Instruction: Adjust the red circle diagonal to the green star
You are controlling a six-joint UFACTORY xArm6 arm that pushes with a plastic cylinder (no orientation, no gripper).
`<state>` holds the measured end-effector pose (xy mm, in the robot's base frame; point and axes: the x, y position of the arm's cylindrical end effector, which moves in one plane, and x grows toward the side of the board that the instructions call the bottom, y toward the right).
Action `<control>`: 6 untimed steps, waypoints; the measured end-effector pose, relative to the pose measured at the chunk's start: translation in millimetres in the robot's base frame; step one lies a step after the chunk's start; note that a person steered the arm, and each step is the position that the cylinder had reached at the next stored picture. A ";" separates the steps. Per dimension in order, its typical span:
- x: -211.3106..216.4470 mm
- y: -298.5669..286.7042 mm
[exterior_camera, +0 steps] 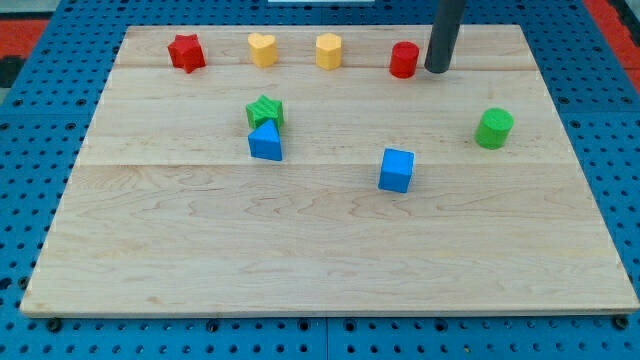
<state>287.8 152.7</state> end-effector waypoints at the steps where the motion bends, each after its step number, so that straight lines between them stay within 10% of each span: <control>1: 31.0 -39.8; 6: -0.9 -44.2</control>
